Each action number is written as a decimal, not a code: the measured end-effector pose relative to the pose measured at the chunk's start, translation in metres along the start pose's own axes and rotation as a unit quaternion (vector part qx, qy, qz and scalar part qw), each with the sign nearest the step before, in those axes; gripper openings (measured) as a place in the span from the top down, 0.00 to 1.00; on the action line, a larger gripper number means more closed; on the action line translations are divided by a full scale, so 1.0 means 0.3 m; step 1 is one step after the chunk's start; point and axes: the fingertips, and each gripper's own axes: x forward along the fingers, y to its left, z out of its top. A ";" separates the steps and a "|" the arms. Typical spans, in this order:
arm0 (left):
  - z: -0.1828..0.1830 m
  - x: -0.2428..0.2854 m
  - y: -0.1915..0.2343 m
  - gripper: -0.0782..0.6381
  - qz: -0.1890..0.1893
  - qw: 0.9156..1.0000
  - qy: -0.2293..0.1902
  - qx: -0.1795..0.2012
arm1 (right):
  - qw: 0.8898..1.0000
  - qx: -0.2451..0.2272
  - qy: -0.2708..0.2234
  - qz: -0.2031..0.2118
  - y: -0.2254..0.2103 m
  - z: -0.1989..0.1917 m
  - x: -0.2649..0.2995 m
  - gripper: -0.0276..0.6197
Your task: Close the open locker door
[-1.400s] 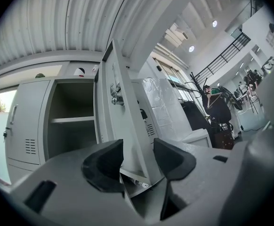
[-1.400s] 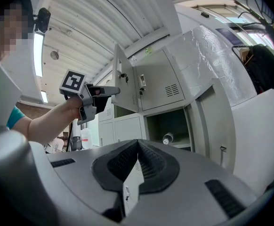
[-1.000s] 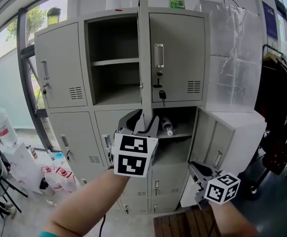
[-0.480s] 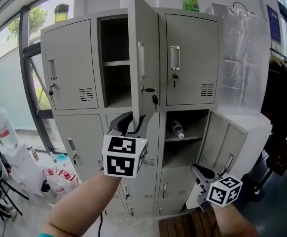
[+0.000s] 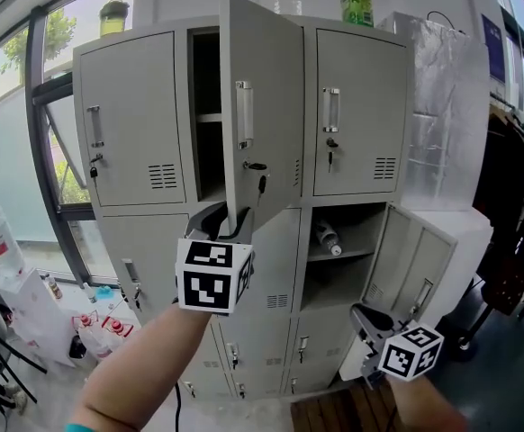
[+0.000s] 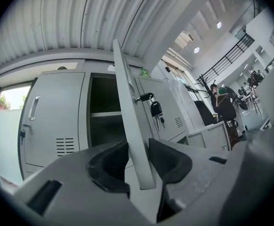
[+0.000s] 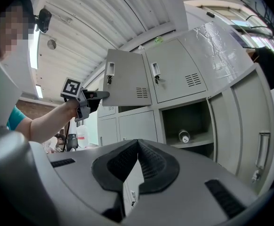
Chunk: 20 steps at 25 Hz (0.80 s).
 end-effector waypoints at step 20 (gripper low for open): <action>-0.098 0.141 0.281 0.67 0.036 0.999 0.016 0.024 | 0.998 -0.003 0.012 -0.061 0.052 -0.019 0.024 0.96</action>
